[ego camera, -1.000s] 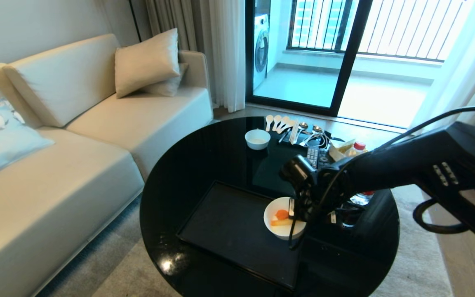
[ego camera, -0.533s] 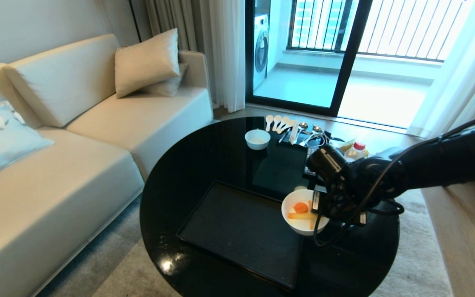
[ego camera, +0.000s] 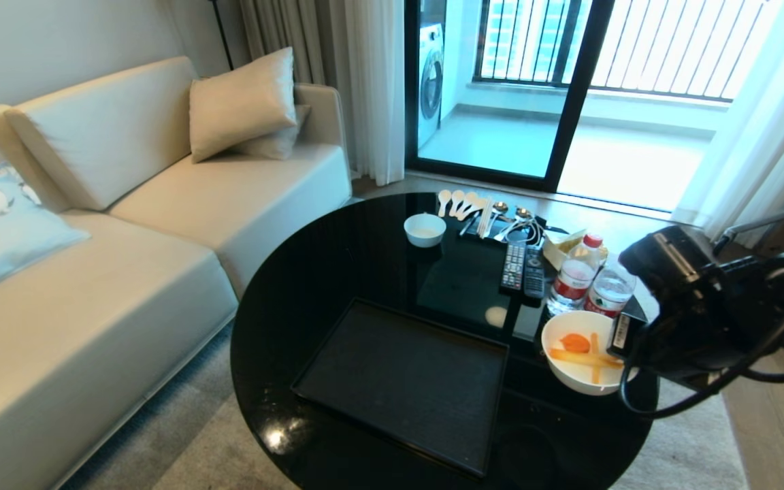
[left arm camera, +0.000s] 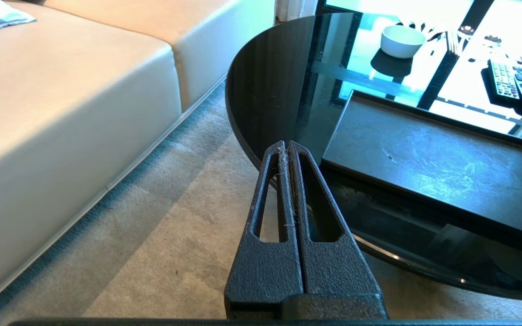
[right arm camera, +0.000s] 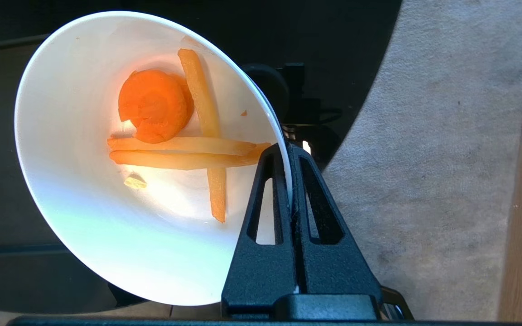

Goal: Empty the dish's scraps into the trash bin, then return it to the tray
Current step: Move the bowl over the trash can

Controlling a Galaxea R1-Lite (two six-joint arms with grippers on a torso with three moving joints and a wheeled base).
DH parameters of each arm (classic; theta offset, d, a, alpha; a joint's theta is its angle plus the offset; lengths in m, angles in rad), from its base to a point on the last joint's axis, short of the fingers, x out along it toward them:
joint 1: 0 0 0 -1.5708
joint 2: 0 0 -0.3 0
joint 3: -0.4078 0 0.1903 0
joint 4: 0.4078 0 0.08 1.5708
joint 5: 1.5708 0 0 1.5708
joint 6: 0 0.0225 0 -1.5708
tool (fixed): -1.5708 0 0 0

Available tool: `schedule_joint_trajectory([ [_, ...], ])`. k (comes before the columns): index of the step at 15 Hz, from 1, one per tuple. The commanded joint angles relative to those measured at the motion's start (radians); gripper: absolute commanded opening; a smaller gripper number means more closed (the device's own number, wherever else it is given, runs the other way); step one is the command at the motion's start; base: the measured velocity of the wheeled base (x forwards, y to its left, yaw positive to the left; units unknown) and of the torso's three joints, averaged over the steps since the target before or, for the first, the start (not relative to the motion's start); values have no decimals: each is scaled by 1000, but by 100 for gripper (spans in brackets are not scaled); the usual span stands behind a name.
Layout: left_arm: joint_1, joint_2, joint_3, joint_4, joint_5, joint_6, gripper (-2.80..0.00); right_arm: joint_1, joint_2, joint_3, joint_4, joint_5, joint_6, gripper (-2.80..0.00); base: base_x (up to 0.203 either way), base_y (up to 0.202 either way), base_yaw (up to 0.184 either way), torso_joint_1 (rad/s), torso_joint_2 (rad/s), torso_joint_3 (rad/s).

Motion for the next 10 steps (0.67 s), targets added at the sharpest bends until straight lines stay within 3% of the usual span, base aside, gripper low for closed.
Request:
schedule_joint_trajectory([
  [1, 0, 0, 0, 0, 0, -1, -280, -42, -145, 90, 1, 4, 3, -280, 0, 0, 0, 0, 0, 0],
  [10, 0, 0, 0, 0, 0, -1, -280, -109, -491, 463, 7, 8, 2, -280, 0, 0, 0, 0, 0, 0],
])
